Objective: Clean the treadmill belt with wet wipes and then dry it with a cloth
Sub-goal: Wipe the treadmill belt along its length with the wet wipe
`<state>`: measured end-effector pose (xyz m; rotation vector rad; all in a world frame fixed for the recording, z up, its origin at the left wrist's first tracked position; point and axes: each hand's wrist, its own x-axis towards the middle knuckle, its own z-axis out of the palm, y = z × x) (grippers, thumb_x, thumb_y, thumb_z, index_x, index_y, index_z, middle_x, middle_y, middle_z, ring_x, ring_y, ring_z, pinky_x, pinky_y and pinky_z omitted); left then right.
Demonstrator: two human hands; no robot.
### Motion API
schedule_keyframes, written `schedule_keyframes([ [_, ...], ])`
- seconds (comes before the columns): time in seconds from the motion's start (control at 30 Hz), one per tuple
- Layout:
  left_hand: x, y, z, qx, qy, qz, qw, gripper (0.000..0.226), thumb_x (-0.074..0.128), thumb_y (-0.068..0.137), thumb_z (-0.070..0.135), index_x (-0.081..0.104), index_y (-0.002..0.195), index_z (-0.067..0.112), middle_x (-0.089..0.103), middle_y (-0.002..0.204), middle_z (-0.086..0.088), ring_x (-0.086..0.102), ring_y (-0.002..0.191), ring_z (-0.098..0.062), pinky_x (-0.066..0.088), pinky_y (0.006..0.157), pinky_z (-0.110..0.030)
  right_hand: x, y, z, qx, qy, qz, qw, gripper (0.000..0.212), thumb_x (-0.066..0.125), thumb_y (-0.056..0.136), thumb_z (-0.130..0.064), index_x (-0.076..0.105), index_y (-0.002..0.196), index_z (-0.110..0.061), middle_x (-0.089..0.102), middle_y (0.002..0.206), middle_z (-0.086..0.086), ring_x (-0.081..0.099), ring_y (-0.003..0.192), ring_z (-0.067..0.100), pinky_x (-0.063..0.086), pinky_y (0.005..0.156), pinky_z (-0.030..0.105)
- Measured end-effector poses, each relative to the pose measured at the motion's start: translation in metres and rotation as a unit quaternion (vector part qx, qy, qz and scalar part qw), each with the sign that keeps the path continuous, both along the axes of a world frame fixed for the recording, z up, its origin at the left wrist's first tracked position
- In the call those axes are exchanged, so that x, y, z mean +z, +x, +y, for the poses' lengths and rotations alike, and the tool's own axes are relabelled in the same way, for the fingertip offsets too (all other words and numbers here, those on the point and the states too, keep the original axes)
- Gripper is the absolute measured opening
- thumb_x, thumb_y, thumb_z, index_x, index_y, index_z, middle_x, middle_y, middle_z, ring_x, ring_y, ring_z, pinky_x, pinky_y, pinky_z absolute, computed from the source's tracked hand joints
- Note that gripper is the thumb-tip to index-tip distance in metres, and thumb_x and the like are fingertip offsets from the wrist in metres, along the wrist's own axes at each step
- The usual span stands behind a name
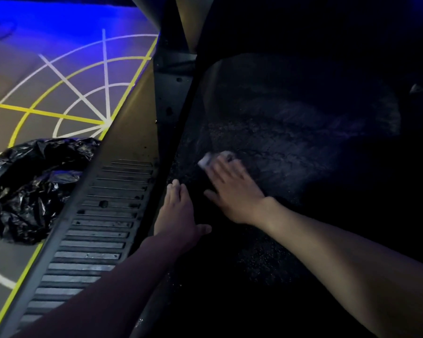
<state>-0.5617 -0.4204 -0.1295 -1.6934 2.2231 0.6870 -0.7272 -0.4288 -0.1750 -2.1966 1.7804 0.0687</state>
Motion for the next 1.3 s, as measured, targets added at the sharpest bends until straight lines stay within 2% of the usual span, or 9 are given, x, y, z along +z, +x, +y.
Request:
schedule_keyframes([
  [0.2, 0.002, 0.006, 0.002, 0.006, -0.048, -0.001, 0.999, 0.104, 0.077, 0.076, 0.043, 0.015, 0.151, 0.005, 0.007, 0.159, -0.010, 0.009, 0.146, -0.025, 0.018, 0.117, -0.030, 0.000, 0.015, -0.016, -0.048, -0.015, -0.001, 0.999, 0.066, 0.018, 0.105, -0.047, -0.002, 0.158, -0.013, -0.008, 0.167, 0.006, -0.014, 0.152, 0.020, -0.006, 0.123, 0.045],
  [0.33, 0.001, 0.006, 0.012, 0.033, -0.109, -0.003, 0.993, 0.077, 0.079, 0.071, 0.049, 0.041, 0.125, 0.011, 0.033, 0.131, -0.003, 0.033, 0.122, -0.020, 0.032, 0.102, -0.026, -0.002, 0.026, -0.018, 0.102, -0.020, 0.005, 0.995, 0.063, 0.015, 0.105, -0.044, -0.004, 0.158, -0.016, -0.010, 0.166, 0.002, -0.013, 0.152, 0.017, -0.007, 0.123, 0.041],
  [0.47, -0.001, 0.005, 0.007, 0.035, -0.113, -0.001, 0.993, 0.073, 0.079, 0.071, 0.048, 0.042, 0.121, 0.010, 0.035, 0.125, -0.003, 0.034, 0.118, -0.020, 0.030, 0.102, -0.026, -0.001, 0.039, -0.034, -0.051, -0.034, -0.008, 0.998, 0.063, 0.022, 0.105, -0.041, 0.003, 0.158, -0.013, -0.004, 0.167, 0.004, -0.008, 0.153, 0.018, -0.003, 0.123, 0.044],
  [0.6, 0.000, 0.007, 0.008, 0.014, -0.116, -0.008, 0.993, 0.072, 0.077, 0.072, 0.050, 0.040, 0.121, 0.012, 0.036, 0.124, -0.002, 0.034, 0.116, -0.019, 0.028, 0.102, -0.025, -0.003, 0.047, -0.031, 0.123, -0.029, -0.002, 0.992, 0.059, 0.022, 0.108, -0.036, 0.003, 0.158, -0.013, -0.005, 0.167, 0.003, -0.007, 0.153, 0.016, -0.005, 0.121, 0.038],
  [0.73, -0.003, 0.008, 0.008, 0.048, -0.123, 0.022, 0.991, 0.073, 0.083, 0.066, 0.047, 0.042, 0.115, 0.011, 0.035, 0.120, -0.002, 0.036, 0.114, -0.018, 0.031, 0.097, -0.024, 0.003, 0.035, -0.035, 0.015, -0.043, 0.007, 0.999, 0.061, 0.021, 0.106, -0.038, 0.002, 0.158, -0.011, -0.002, 0.167, 0.005, -0.006, 0.153, 0.018, -0.001, 0.122, 0.040],
  [0.87, -0.005, 0.009, 0.012, 0.070, -0.129, 0.047, 0.988, 0.071, 0.085, 0.068, 0.034, 0.039, 0.116, 0.010, 0.035, 0.119, -0.001, 0.037, 0.113, -0.019, 0.033, 0.091, -0.022, 0.007, 0.043, -0.016, 0.211, 0.000, 0.016, 0.977, 0.076, 0.034, 0.101, -0.045, -0.004, 0.158, -0.011, -0.011, 0.166, 0.002, -0.012, 0.152, 0.016, -0.004, 0.123, 0.040],
  [1.0, -0.005, 0.007, 0.012, 0.075, -0.137, 0.037, 0.987, 0.063, 0.083, 0.069, 0.035, 0.038, 0.107, 0.012, 0.036, 0.115, -0.002, 0.038, 0.110, -0.019, 0.032, 0.092, -0.025, 0.005, 0.039, -0.016, 0.057, -0.012, 0.019, 0.998, 0.065, 0.014, 0.103, -0.043, -0.004, 0.158, -0.014, -0.007, 0.167, 0.002, -0.012, 0.152, 0.016, -0.004, 0.123, 0.040],
  [1.13, -0.007, 0.007, 0.011, 0.061, -0.148, 0.034, 0.987, 0.051, 0.073, 0.079, 0.026, 0.040, 0.114, 0.009, 0.037, 0.119, -0.005, 0.039, 0.112, -0.022, 0.031, 0.093, -0.025, 0.012, 0.042, 0.005, 0.196, 0.008, 0.009, 0.981, 0.076, 0.034, 0.103, -0.046, -0.007, 0.157, -0.012, -0.010, 0.166, 0.005, -0.013, 0.152, 0.019, -0.005, 0.123, 0.041],
  [1.3, 0.002, 0.003, 0.010, 0.058, -0.116, 0.013, 0.992, 0.068, 0.081, 0.071, 0.038, 0.035, 0.113, 0.010, 0.036, 0.122, -0.005, 0.037, 0.114, -0.021, 0.032, 0.097, -0.027, 0.006, 0.027, 0.006, 0.039, -0.012, 0.014, 0.999, 0.065, 0.016, 0.105, -0.044, -0.006, 0.158, -0.013, -0.006, 0.167, 0.005, -0.013, 0.152, 0.019, -0.005, 0.123, 0.042],
])
